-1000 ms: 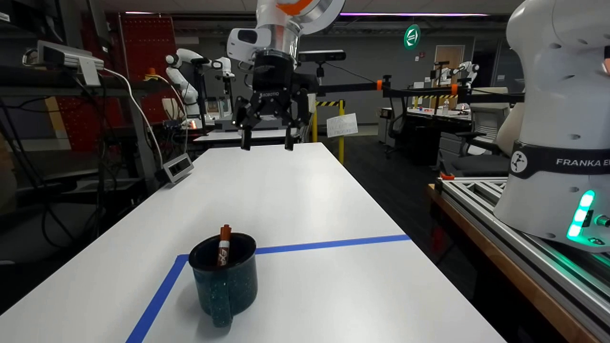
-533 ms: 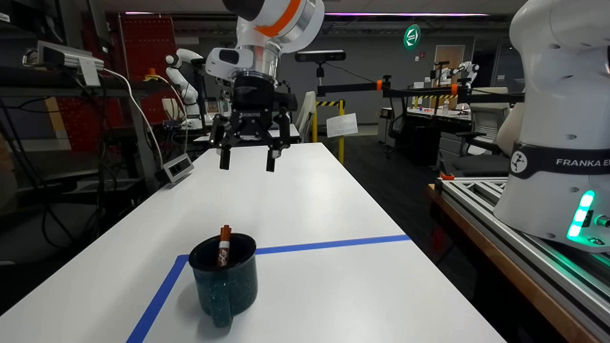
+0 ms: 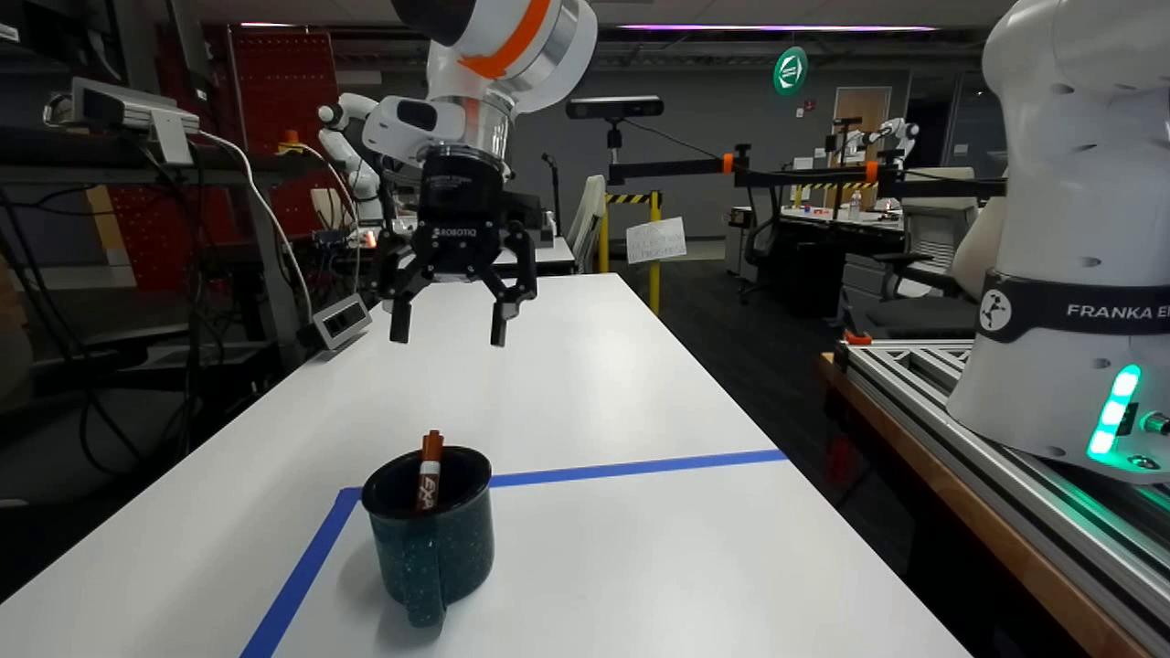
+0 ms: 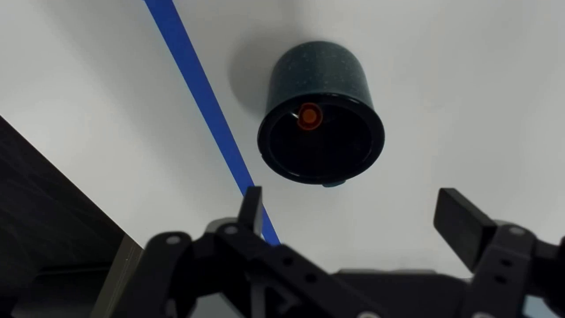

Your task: Put the marker on the table

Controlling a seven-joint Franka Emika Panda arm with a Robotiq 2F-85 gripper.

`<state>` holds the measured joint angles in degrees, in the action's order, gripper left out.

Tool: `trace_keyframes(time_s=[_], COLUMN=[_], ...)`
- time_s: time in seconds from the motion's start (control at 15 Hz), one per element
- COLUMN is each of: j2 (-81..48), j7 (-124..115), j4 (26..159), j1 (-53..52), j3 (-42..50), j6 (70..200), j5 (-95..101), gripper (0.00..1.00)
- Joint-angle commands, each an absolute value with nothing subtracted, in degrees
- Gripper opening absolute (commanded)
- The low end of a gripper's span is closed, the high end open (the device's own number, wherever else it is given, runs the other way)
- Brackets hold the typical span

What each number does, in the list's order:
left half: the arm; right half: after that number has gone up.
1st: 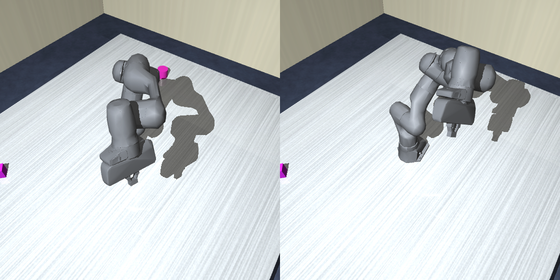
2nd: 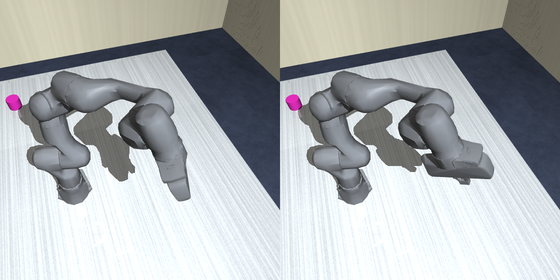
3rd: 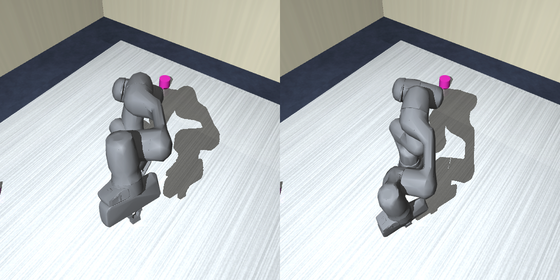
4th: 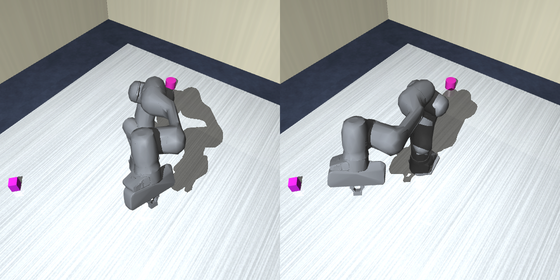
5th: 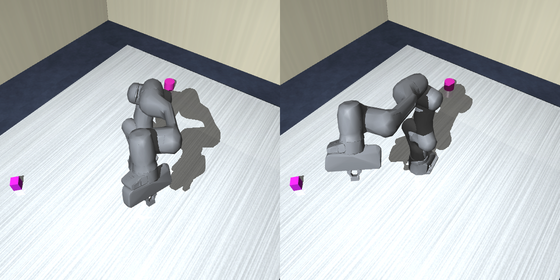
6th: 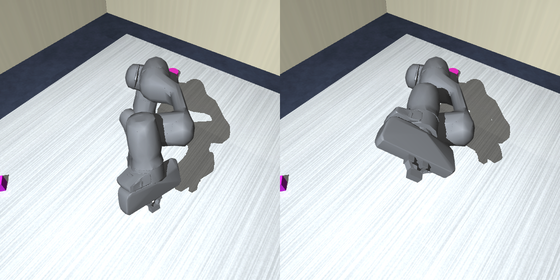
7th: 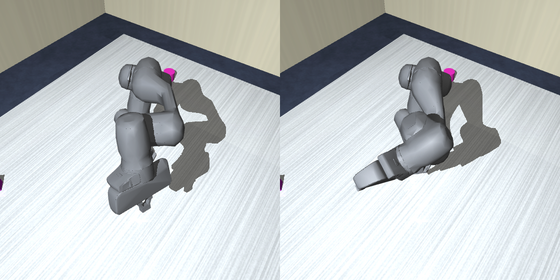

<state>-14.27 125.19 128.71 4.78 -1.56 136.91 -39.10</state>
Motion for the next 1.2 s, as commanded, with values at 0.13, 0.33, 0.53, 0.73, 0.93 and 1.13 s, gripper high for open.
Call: trace_keyframes(time_s=[0.13,0.33,0.53,0.73,0.93,1.13], j2=[-17.04,-18.46,-18.15,-18.37,-18.51,-19.12], j7=[128.41,128.69,127.35,127.34,128.14,129.48], j4=[127.37,127.02,127.75,127.48,127.59,126.84], j1=[5.91,5.97,6.02,6.07,6.01,6.49], j3=[-2.82,-3.14,-3.17,-3.19,-3.57,-4.04], j6=[136.37,136.73,136.84,136.84,138.45,138.24], j5=[-39.03,-38.89,-38.54,-38.53,-39.39,-39.24], gripper=[1.00,1.00,1.00,1.00,1.00,1.00])
